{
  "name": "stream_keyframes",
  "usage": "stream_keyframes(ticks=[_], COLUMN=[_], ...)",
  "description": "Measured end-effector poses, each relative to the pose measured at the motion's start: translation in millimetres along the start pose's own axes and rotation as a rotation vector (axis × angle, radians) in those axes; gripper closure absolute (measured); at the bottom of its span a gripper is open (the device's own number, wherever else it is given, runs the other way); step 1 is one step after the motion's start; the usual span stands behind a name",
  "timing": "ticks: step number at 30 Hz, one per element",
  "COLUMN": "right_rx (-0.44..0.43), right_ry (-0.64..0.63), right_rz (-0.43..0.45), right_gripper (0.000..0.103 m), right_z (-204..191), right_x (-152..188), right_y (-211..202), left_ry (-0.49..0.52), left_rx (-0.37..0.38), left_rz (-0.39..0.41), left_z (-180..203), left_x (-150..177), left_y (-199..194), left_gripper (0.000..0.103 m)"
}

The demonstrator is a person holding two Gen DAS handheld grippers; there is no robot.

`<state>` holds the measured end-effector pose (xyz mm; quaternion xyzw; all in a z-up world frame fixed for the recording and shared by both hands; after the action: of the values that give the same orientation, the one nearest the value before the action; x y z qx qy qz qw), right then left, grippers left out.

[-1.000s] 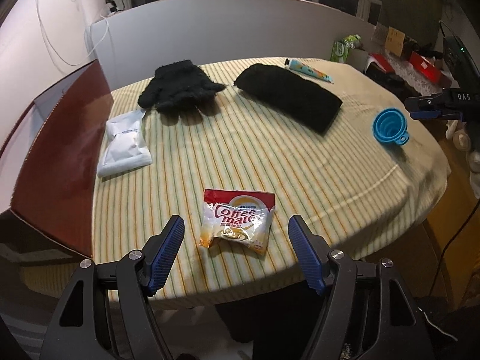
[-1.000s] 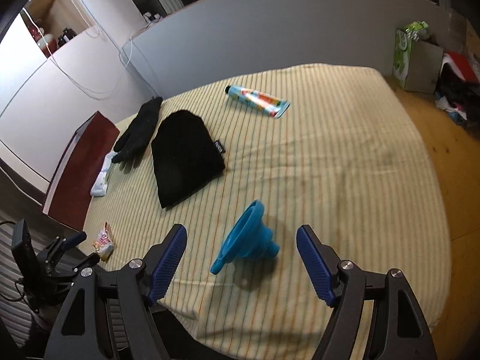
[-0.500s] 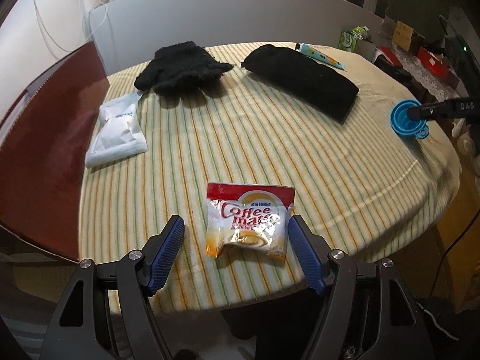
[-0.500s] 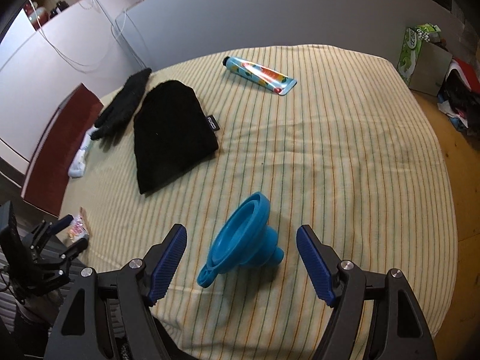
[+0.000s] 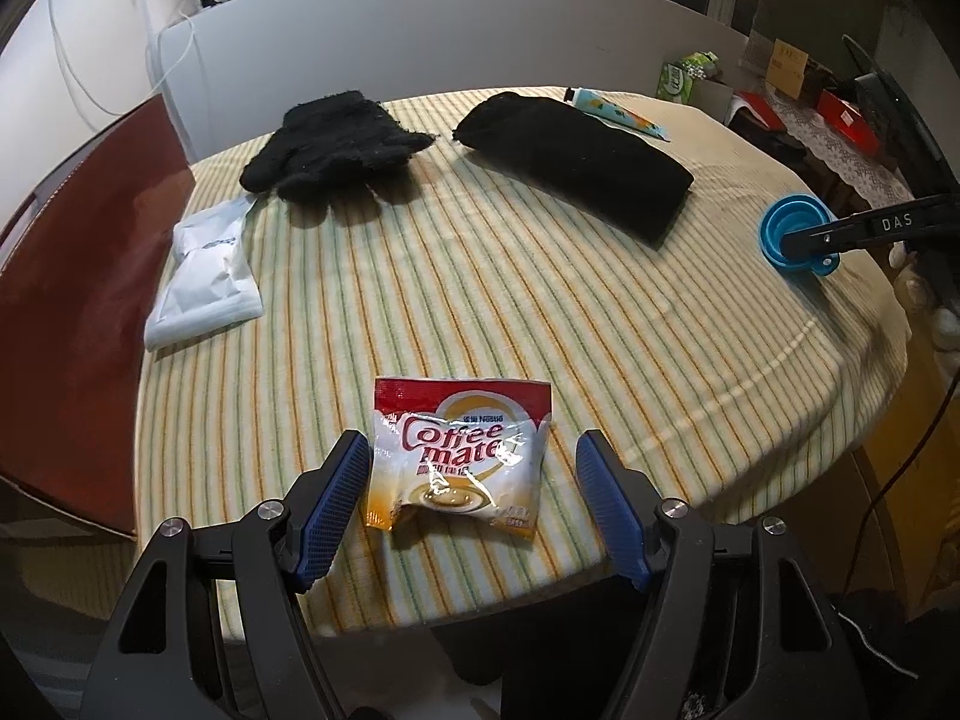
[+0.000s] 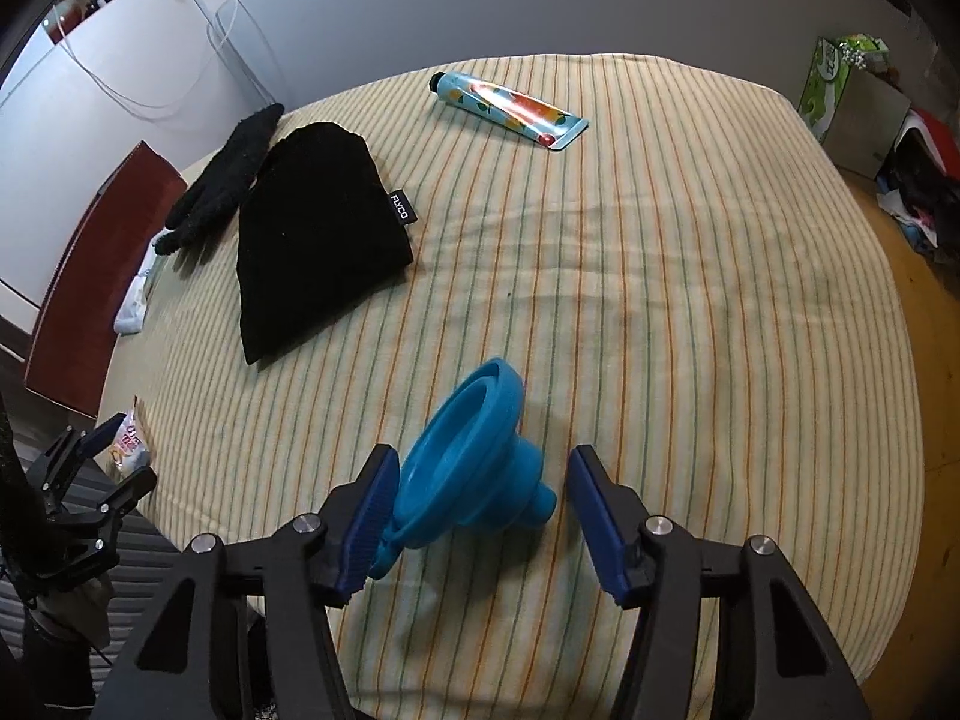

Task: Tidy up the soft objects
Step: 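Grasp the Coffee-mate sachet with the left gripper while the right grasps the blue funnel, then carry the sachet over the shoebox with the left gripper while the right carries the funnel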

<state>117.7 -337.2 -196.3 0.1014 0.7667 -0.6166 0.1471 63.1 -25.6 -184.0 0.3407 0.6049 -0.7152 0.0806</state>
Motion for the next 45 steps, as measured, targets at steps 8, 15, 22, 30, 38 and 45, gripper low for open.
stream_keyframes(ticks=[8,15,22,30,38,45], right_rx=[-0.023,-0.063,-0.061,-0.034,-0.041,-0.050], right_ry=[0.015,0.059,0.081,0.046,0.036,0.011], right_rz=[0.005,0.022,0.060,0.087,0.090,0.123], right_gripper=[0.057,0.059,0.059,0.059,0.059,0.059], right_z=[1.6,10.2,17.2,7.5,1.9,-10.3], right_x=[1.1,2.4,2.9,0.3,0.2,-5.3], right_y=[-2.7,-9.3,-22.2,-27.3,-27.4,-42.3], left_ry=[0.010,-0.035,-0.073,-0.080,-0.116,-0.119], left_rx=[0.008,0.031,0.042,0.021,0.032,0.034], left_rz=[0.009,0.017,0.025,0.026,0.069,0.128], left_z=[2.8,-2.1,-6.3,-10.0,-15.3,-19.5], left_x=[-0.4,-1.7,-2.5,-3.7,-5.3,-21.1], left_y=[-2.1,-4.9,-5.1,-3.6,-15.9,-39.6], left_gripper=[0.048,0.057,0.060,0.062,0.063,0.063])
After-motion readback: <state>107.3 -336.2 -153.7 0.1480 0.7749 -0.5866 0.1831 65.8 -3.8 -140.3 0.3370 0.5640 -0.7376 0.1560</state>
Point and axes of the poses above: each gripper's, at about its wrist camera, not at the fingertips, and y roughly the way its jaws point, z to its right, x to its underside, the point moved 2 cm from there along y, roughly the way its jaws point, and after that the axes turned 1 degree about x, right-handed, at the moved point
